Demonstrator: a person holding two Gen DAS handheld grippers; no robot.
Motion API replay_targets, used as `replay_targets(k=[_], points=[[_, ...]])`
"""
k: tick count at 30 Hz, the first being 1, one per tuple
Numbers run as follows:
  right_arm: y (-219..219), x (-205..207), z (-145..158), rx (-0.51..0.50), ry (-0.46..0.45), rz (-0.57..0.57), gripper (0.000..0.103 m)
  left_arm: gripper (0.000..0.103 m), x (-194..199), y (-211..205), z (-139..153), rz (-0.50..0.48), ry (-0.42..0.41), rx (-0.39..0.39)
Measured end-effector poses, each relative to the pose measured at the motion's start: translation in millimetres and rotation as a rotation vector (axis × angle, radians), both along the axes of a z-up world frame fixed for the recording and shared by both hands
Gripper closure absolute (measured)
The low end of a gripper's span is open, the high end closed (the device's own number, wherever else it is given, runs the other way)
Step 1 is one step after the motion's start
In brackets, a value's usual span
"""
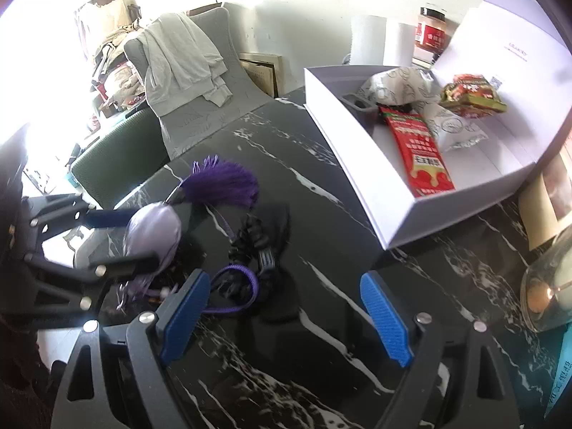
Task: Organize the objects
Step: 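Grasp the lavender sachet with the left gripper while the right gripper grasps the black cloth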
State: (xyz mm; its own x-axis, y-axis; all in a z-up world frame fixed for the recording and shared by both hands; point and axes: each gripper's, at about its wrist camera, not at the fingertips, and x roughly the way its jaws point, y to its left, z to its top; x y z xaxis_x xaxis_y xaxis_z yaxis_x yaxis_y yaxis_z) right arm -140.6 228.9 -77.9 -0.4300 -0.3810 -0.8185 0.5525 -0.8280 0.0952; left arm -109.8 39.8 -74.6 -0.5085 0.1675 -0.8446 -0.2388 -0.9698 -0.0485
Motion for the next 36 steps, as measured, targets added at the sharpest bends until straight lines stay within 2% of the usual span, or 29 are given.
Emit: replay_targets(k=[4, 9, 11, 13, 16, 18, 19, 36], points=[[-7.6, -1.6, -2.4, 0.021, 0.024, -0.003, 0.016, 0.051, 14.0, -9.7, 0.9, 0.024, -0.005, 0.006], [-19.8, -5.0, -10.5, 0.016, -0.003, 0.008, 0.021, 0.051, 25.7, -16.7, 2.0, 0.046, -0.006, 0.007], [-25.9, -4.3, -12.6, 0.025, 0.003, 0.020, 0.027, 0.051, 29.1, -19.1, 2.3, 0.051, -0.005, 0.009], [-32.2, -3.5, -15.6, 0.047, 0.005, 0.024, 0.043, 0.051, 30.3, -20.6, 2.1, 0.059, -0.006, 0.013], [-36.6, -1.8, -19.6, 0.050, -0.007, 0.034, 0.058, 0.051, 32.4, -19.9, 1.8, 0.072, -0.003, 0.014], [-36.5, 0.2, -20.5, 0.055, -0.005, 0.033, 0.072, 0.051, 33.5, -16.2, 2.0, 0.072, 0.001, 0.002], [-35.9, 1.5, -20.8, 0.065, 0.002, 0.030, 0.074, 0.051, 35.2, -14.8, 2.2, 0.068, 0.002, -0.003], [23.7, 32.4, -21.9, 0.103, 0.010, -0.049, 0.076, 0.051, 65.3, 20.0, 2.6, 0.015, 0.007, -0.025]])
